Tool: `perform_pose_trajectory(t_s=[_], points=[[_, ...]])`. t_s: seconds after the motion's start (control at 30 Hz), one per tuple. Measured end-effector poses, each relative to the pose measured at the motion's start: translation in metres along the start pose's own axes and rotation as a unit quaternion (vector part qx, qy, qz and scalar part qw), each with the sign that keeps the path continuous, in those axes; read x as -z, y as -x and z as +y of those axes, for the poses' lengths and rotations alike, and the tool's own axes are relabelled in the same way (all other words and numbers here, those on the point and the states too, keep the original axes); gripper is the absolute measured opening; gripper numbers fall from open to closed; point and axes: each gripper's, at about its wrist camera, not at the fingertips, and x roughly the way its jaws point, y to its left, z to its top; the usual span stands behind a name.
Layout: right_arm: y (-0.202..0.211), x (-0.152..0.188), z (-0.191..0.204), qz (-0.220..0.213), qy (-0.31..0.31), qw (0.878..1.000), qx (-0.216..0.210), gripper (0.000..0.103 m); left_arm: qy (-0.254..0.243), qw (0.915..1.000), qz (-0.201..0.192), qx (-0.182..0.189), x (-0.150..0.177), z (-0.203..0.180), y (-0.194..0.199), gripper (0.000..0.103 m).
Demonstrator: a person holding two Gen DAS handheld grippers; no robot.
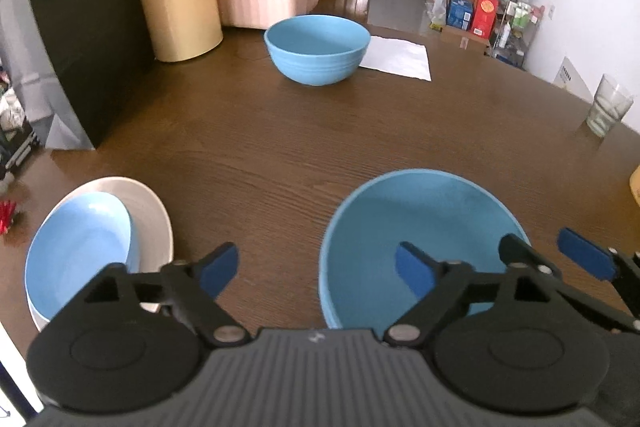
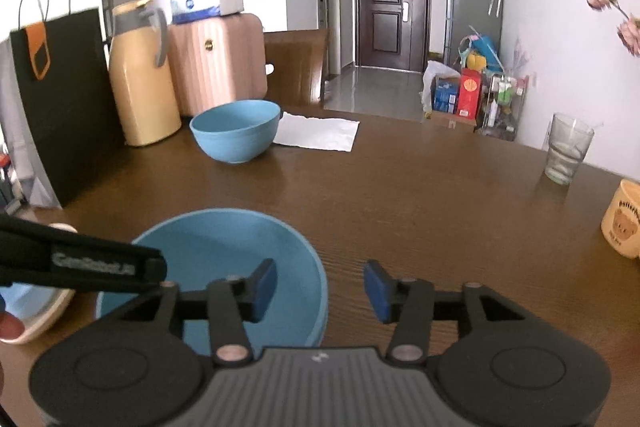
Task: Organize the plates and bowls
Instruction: 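Move both open grippers back toward the remaining bowl by the napkin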
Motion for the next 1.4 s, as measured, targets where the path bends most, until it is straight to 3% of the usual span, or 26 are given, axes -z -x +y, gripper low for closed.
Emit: perform_pose_trajectory(t_s=[0.13,0.23,0.37,1.03,1.4], points=[[0.011,-0.001,-0.012,-0.005,-0.037,0.999,-0.021,0.094,0.003,0.9999,-0.009,-0.005,-0.002,0.011,0.009,0.103],[0.015,-0.003,-0.015,0.005,-0.048,0.999,-0.024,0.103,0.002,0.9999,-0.004,-0.01,-0.003,0.017,0.013,0.103],[0.019,-0.006,-0.015,0.02,-0.063,0.997,-0.03,0.103,0.005,0.9999,0.014,-0.006,-0.002,0.025,0.016,0.103],[0.044,-0.021,0.023,0.017,-0.039,0.999,-0.02,0.103,0.04,0.9992,0.004,0.004,-0.006,0.069,0.037,0.103],[0.048,-0.049,0.045,0.009,-0.039,0.999,-0.02,0.103,0.057,0.9983,-0.01,0.009,-0.024,0.097,0.05,0.103]])
